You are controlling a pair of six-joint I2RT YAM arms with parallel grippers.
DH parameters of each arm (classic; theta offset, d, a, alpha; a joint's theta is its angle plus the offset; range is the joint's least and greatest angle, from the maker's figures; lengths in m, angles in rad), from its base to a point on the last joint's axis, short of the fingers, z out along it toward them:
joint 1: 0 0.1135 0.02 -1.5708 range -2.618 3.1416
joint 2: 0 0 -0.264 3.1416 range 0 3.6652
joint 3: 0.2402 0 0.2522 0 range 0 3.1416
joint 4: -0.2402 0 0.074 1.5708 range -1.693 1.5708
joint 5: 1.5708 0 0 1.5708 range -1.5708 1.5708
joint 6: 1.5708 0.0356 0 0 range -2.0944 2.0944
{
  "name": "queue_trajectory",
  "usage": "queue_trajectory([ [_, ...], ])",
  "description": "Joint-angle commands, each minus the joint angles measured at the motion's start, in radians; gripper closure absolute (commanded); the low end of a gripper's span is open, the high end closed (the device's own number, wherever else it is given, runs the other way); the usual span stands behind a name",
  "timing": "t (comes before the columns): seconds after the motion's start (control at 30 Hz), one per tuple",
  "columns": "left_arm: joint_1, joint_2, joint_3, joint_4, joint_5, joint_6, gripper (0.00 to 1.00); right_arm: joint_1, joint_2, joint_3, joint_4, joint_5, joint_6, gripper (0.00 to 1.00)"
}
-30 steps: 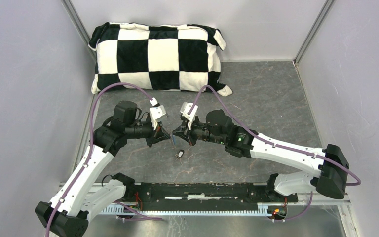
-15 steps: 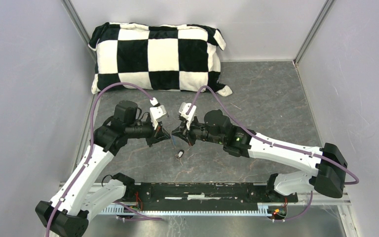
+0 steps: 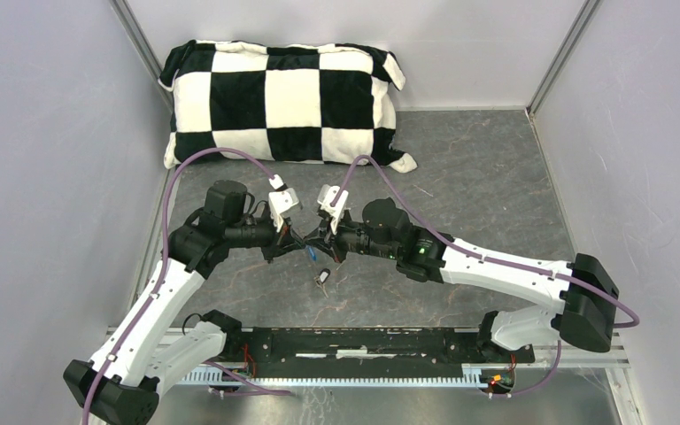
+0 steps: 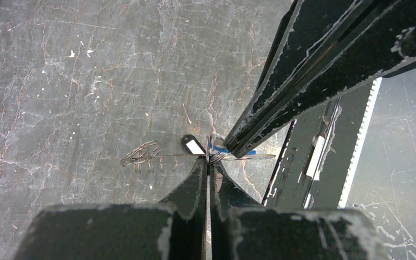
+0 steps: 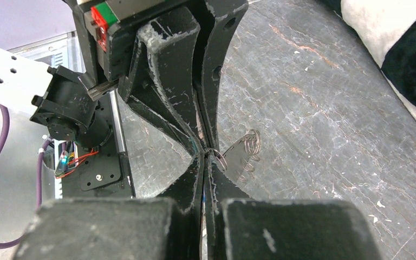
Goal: Put the keys on the keyring
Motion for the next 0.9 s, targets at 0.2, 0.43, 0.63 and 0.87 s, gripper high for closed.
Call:
queue_trajectory([
  [0.2, -0.004, -0.008, 0.056, 0.032, 0.016, -0.026, 0.98, 0.008, -0.006, 0.009, 0.039, 0.075, 0.027, 1.0],
  [0.43, -0.005, -0.019, 0.057, 0.033, 0.018, 0.0, 0.98, 0.008, -0.039, -0.028, 0.054, 0.142, 0.063, 1.0],
  [0.63, -0.005, -0.022, 0.058, 0.033, 0.02, 0.009, 0.98, 0.009, -0.059, -0.049, 0.057, 0.18, 0.071, 0.99],
  [0.87, -0.005, -0.026, 0.061, 0.033, 0.021, 0.015, 0.98, 0.007, -0.073, -0.069, 0.069, 0.195, 0.087, 1.0],
])
